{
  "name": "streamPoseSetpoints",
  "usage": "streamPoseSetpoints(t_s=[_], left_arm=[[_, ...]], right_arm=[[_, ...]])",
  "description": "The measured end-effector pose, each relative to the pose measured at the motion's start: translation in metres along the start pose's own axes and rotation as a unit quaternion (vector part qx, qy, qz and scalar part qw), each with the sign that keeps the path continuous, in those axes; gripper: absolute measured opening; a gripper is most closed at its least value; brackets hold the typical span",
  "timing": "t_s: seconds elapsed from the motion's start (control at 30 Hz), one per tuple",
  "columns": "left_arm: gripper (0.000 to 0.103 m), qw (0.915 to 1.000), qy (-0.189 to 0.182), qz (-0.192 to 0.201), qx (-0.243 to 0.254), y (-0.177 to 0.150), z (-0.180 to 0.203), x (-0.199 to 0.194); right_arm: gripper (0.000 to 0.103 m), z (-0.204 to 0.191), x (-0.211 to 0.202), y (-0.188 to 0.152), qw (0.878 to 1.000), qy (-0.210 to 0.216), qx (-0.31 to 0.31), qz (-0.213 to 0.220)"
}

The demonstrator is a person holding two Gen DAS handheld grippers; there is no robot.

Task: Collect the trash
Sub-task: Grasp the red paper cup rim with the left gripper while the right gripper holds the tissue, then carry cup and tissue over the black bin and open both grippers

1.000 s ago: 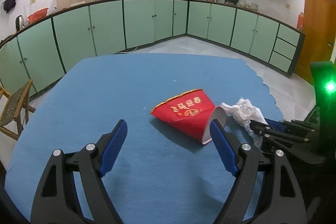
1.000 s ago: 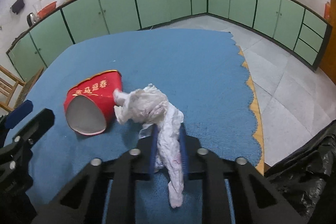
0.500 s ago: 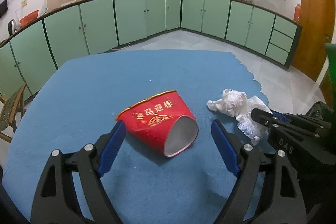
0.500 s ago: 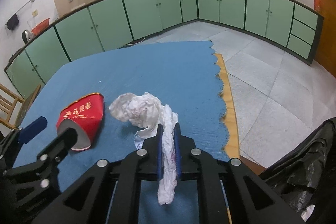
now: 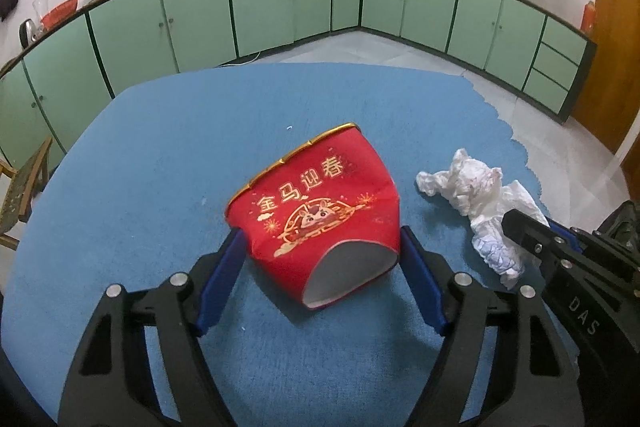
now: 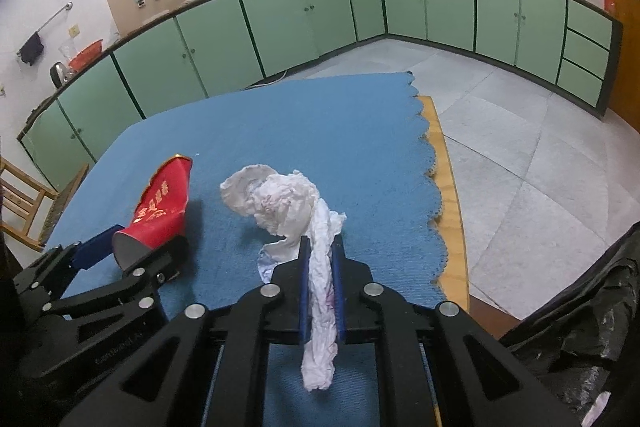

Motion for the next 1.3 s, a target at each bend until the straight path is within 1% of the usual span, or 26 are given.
streamPoseSetpoints(t_s=[0.03, 0.1, 0.13, 0.2, 0.27, 0.33, 0.43, 0.53, 0.6, 0.63, 0.67, 0.73, 0.77, 0.83, 0.9, 0.93, 1.0, 1.07, 1.1, 1.13, 1.23, 1.3], left_arm=[[0.056, 1.0000, -0.008, 0.006, 0.000, 0.000, -0.001, -0.003], [0.045, 0.9996, -0.013, 0.020, 0.012, 0.002, 0.002, -0.010], [0.045, 0.9995, -0.016, 0.021, 0.018, 0.002, 0.003, -0.013], [0.044, 0.9994, -0.028, 0.020, 0.007, 0.000, -0.003, -0.016], [0.040, 0.9991, -0.037, 0.023, 0.003, -0.001, -0.007, -0.020], [0.037, 0.9986, -0.044, 0.029, 0.004, -0.003, -0.011, -0.028], [0.034, 0.9976, -0.060, 0.031, -0.011, -0.010, -0.022, -0.037], [0.033, 0.9969, -0.069, 0.031, -0.023, -0.018, -0.033, -0.043], [0.035, 0.9968, -0.070, 0.034, -0.018, -0.021, -0.034, -0.044], [0.040, 0.9969, -0.068, 0.033, -0.018, -0.020, -0.035, -0.044], [0.049, 0.9971, -0.068, 0.029, -0.020, -0.020, -0.035, -0.042], [0.055, 0.9967, -0.072, 0.016, -0.035, -0.020, -0.039, -0.037], [0.056, 0.9960, -0.078, 0.011, -0.042, -0.020, -0.040, -0.035], [0.051, 0.9960, -0.072, -0.004, -0.052, -0.022, -0.043, -0.028], [0.051, 0.9944, -0.081, -0.006, -0.067, -0.023, -0.047, -0.026], [0.049, 0.9942, -0.083, -0.002, -0.068, -0.023, -0.048, -0.027], [0.046, 0.9948, -0.082, 0.004, -0.061, -0.022, -0.047, -0.029], [0.042, 0.9947, -0.082, 0.007, -0.061, -0.021, -0.047, -0.030], [0.041, 0.9942, -0.085, 0.008, -0.065, -0.020, -0.048, -0.031], [0.037, 0.9939, -0.086, 0.011, -0.068, -0.019, -0.050, -0.033], [0.034, 0.9934, -0.088, 0.014, -0.072, -0.016, -0.051, -0.037], [0.033, 0.9922, -0.092, 0.013, -0.082, -0.014, -0.054, -0.039]], right_arm=[[0.010, 0.000, -0.001, 0.000, 1.000, 0.000, -0.001, 0.003], [0.010, -0.001, -0.004, 0.000, 1.000, 0.002, -0.001, 0.008], [0.010, -0.002, -0.006, 0.000, 1.000, 0.004, 0.001, 0.010], [0.010, -0.004, -0.009, 0.000, 1.000, 0.008, 0.002, 0.012], [0.010, -0.006, -0.011, 0.000, 1.000, 0.011, -0.001, 0.014], [0.010, -0.010, -0.013, -0.002, 1.000, 0.012, -0.006, 0.013], [0.010, -0.014, -0.016, -0.003, 1.000, 0.012, -0.012, 0.015], [0.010, -0.017, -0.017, -0.004, 1.000, 0.017, -0.014, 0.015], [0.010, -0.022, -0.016, -0.004, 1.000, 0.020, -0.019, 0.013], [0.013, -0.024, -0.014, -0.004, 0.999, 0.022, -0.022, 0.010], [0.015, -0.027, -0.012, -0.005, 0.999, 0.023, -0.025, 0.007], [0.015, -0.031, -0.010, -0.005, 0.999, 0.027, -0.030, 0.004], [0.021, -0.033, -0.009, -0.005, 0.999, 0.026, -0.033, 0.002], [0.033, -0.036, -0.004, -0.006, 0.999, 0.030, -0.038, -0.011], [0.034, -0.038, 0.000, -0.007, 0.999, 0.032, -0.039, -0.017], [0.034, -0.039, 0.002, -0.008, 0.998, 0.034, -0.041, -0.023], [0.034, -0.040, 0.007, -0.010, 0.998, 0.028, -0.043, -0.035], [0.024, -0.040, 0.009, -0.011, 0.998, 0.023, -0.043, -0.040], [0.020, -0.041, 0.009, -0.012, 0.998, 0.023, -0.044, -0.040], [0.014, -0.041, 0.007, -0.012, 0.998, 0.024, -0.044, -0.038], [0.010, -0.042, 0.000, -0.012, 0.998, 0.021, -0.046, -0.027], [0.010, -0.042, -0.008, -0.008, 0.999, 0.023, -0.043, -0.013]])
Point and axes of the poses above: each gripper's, at about its wrist camera, not at the fingertips, and x roughly the way its jaws point, z to its right, y to its top, the point moved 4 cm from there along x, roughly the way its jaws point, and after that the axes turned 5 degrees about -x, right-handed, at the moved point
